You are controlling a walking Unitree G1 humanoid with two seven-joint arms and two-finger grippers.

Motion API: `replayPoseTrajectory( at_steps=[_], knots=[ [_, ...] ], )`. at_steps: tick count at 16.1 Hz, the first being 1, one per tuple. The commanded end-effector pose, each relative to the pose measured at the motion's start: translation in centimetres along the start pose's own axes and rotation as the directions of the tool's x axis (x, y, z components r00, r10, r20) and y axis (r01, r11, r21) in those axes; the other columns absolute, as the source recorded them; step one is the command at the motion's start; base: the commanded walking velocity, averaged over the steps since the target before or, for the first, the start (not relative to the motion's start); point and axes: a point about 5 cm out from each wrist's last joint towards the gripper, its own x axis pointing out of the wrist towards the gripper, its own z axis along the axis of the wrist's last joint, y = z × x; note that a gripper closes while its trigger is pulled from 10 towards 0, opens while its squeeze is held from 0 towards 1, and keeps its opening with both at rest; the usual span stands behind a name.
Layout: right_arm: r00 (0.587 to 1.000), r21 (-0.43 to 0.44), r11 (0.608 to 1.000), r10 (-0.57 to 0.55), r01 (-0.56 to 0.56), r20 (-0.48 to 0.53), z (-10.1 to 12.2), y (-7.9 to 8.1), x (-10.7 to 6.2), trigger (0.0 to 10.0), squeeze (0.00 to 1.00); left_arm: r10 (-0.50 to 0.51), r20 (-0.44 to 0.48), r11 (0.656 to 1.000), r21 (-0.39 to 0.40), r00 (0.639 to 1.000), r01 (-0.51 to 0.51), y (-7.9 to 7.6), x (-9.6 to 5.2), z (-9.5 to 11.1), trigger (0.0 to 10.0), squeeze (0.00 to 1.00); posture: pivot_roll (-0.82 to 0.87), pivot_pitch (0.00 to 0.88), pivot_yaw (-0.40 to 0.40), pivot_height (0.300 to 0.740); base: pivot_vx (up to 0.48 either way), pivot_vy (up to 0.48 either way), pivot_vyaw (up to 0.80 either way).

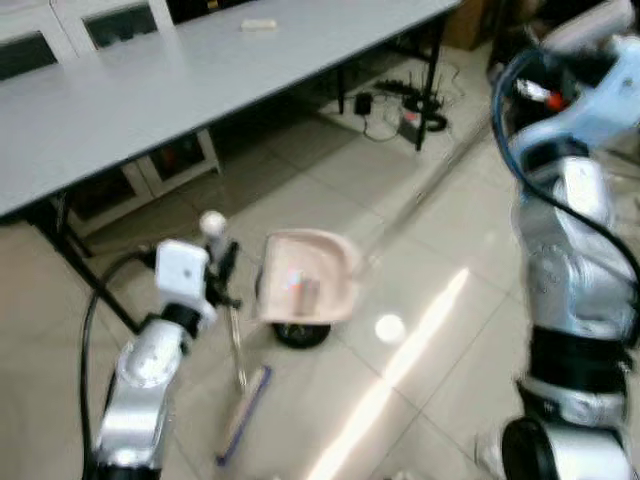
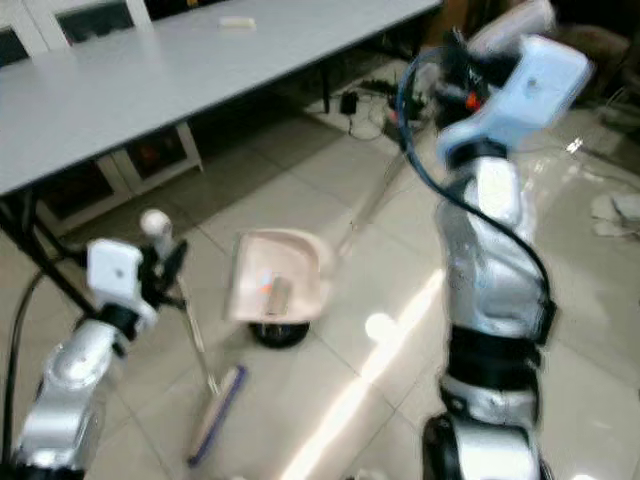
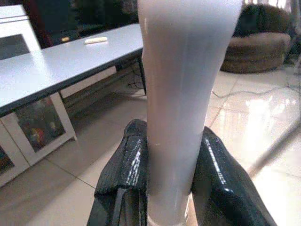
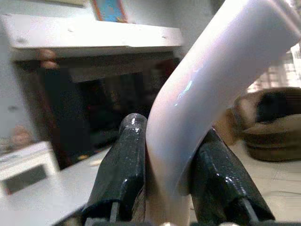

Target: Sweep floor

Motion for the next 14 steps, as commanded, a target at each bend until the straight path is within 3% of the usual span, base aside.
replayPoseTrajectory(
  at_steps=[1, 8, 11, 14],
  knots=[
    [0.997, 0.024, 0.999, 0.042, -0.044, 0.071, 1.18, 1.23, 0.27, 10.0, 0.0, 0.041, 0.038, 0.998, 0.037, 0.998, -0.042, 1.21, -0.34, 0.89, 10.0, 0.0, 0.01, 0.039, 0.049, 0.74, 0.352, 0.0, 0.0],
    [0.997, 0.006, 0.999, 0.04, -0.04, 0.064, 0.98, 1.06, 0.14, 10.0, 0.0, 0.057, 0.037, 0.997, 0.043, 0.998, -0.058, 1.64, -0.29, 1.07, 10.0, 0.0, 0.01, 0.053, 0.058, 0.74, 0.354, 0.0, 0.0],
    [0.997, 0.008, 0.999, 0.033, -0.034, 0.064, 0.98, 1.04, 0.08, 10.0, 0.0, 0.053, 0.037, 0.998, 0.043, 0.998, -0.054, 1.53, -0.23, 1.13, 10.0, 0.0, 0.01, 0.056, 0.059, 0.74, 0.354, 0.0, 0.63],
    [0.997, 0.051, 0.999, -0.003, 0.0, 0.074, 0.99, 0.5, -0.02, 10.0, 0.0, 0.036, 0.032, 0.999, 0.039, 0.999, -0.037, 1.24, -0.04, 1.14, 10.0, 0.0, 0.01, 0.059, 0.065, 0.74, 0.352, 0.0, 0.0]
  ],
)
